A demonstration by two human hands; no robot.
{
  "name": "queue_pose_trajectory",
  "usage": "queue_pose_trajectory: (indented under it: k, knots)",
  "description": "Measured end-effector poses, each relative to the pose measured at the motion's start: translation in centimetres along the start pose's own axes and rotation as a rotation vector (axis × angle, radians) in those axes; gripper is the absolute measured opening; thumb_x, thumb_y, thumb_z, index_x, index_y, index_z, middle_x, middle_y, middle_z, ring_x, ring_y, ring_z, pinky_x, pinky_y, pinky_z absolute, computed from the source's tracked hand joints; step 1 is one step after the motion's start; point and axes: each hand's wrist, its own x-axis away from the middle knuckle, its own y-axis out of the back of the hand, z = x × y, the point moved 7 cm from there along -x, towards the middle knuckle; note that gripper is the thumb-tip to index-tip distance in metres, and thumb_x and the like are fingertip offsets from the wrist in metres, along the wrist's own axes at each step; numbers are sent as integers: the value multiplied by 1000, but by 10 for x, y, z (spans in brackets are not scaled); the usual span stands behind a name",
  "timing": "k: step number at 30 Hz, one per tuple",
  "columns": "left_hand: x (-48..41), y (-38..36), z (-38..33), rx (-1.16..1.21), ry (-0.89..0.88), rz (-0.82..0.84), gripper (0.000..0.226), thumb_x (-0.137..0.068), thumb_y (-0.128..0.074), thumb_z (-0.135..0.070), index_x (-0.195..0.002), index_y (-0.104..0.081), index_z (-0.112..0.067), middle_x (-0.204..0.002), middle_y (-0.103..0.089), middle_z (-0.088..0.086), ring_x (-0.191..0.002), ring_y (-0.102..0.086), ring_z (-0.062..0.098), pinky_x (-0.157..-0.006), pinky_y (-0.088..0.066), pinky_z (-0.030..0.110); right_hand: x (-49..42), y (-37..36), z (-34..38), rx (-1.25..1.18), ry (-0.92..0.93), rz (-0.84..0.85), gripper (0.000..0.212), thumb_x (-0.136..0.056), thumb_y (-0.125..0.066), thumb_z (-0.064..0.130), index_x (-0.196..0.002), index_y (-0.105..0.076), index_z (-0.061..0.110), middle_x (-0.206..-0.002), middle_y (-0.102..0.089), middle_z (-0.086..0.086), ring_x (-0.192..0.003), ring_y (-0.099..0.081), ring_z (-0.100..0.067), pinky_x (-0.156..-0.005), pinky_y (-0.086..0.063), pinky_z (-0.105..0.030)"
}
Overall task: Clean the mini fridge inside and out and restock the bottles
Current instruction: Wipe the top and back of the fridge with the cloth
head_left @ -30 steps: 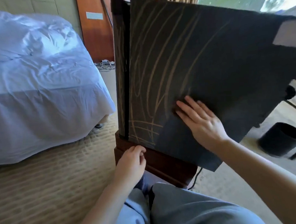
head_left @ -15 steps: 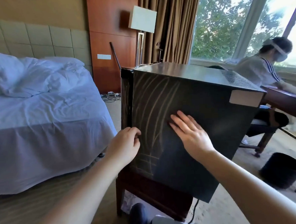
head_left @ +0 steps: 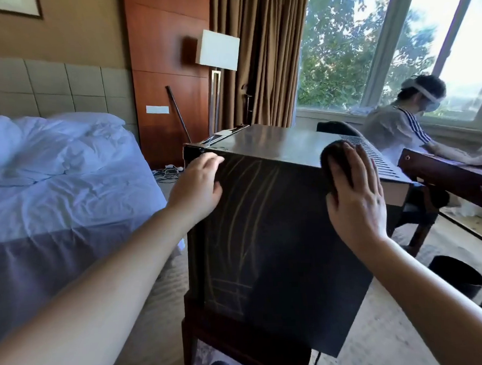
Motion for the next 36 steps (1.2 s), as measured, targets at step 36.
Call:
queue_pose_trajectory:
  k: [36]
  knots:
    - [-57, 16, 79, 54, 244, 81, 60, -81, -37, 6, -124, -63, -28, -133, -58, -6, -121, -53, 21, -99, -45, 35, -35, -55, 100, -233, 329, -70, 33, -92, -52, 3, -122, -66, 8, -131, -58, -13, -128, -47, -29, -111, -35, -38]
